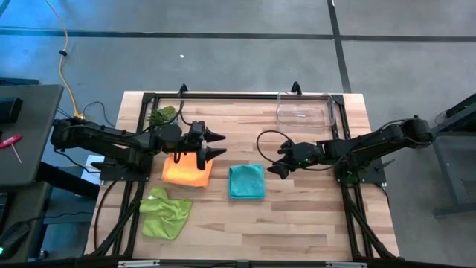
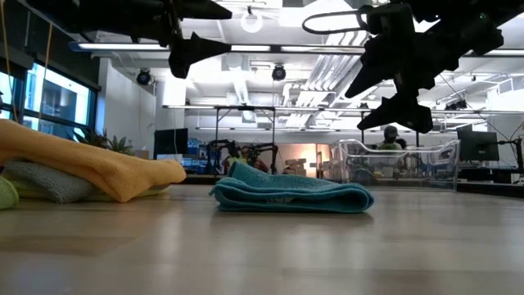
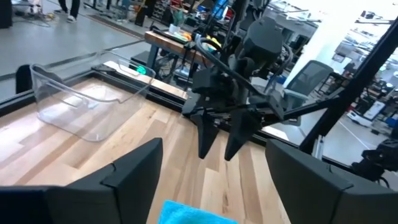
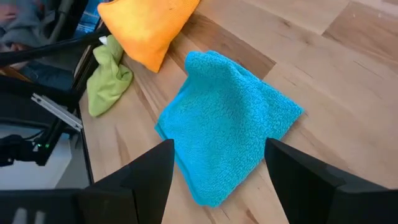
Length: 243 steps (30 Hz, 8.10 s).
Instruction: Fold microfiber towels
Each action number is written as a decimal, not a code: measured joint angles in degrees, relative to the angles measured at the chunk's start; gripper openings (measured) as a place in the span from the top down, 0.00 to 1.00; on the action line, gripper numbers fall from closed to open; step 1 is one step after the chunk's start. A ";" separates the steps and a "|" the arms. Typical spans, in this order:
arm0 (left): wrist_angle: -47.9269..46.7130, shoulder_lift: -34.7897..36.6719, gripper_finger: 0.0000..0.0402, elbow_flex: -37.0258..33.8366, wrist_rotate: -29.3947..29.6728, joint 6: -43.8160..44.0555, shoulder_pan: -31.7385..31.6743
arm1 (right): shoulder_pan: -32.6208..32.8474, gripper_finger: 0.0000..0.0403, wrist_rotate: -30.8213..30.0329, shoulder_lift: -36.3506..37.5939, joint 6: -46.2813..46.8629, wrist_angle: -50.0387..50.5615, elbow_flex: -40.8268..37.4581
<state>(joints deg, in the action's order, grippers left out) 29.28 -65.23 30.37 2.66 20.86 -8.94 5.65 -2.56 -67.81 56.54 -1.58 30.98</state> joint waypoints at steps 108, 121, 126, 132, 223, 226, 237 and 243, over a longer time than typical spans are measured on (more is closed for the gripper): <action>-5.21 5.50 0.29 3.51 -4.35 -0.01 -5.02 | -0.20 0.97 7.45 -36.71 18.23 2.49 16.57; -4.51 14.26 0.29 3.87 -5.05 0.02 -10.66 | -2.79 1.00 5.84 -22.24 3.92 5.81 16.26; -1.78 14.82 0.29 3.87 -5.29 0.01 -11.25 | -3.68 1.00 6.62 -16.64 0.73 4.42 16.33; 0.63 14.82 0.29 3.87 -5.80 0.09 -11.35 | -3.85 1.00 6.22 -12.64 -0.48 2.26 16.44; 3.07 25.29 0.29 3.78 -15.41 1.47 -11.33 | -2.81 1.00 -2.41 -68.13 17.57 9.08 80.76; 3.07 25.29 0.29 3.78 -15.04 1.47 -11.35 | -3.43 1.00 -0.43 -67.71 17.84 12.83 80.76; 3.12 25.29 0.29 3.80 -14.02 1.18 -11.34 | -4.29 0.96 3.05 -67.67 16.72 16.80 80.76; 3.12 25.29 0.29 3.80 -14.02 1.06 -11.33 | -4.93 0.78 3.03 -67.64 14.43 16.83 80.76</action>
<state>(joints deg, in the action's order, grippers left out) 32.40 -39.94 34.17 -11.35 21.91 -20.28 0.72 0.47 -135.45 70.97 15.25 111.74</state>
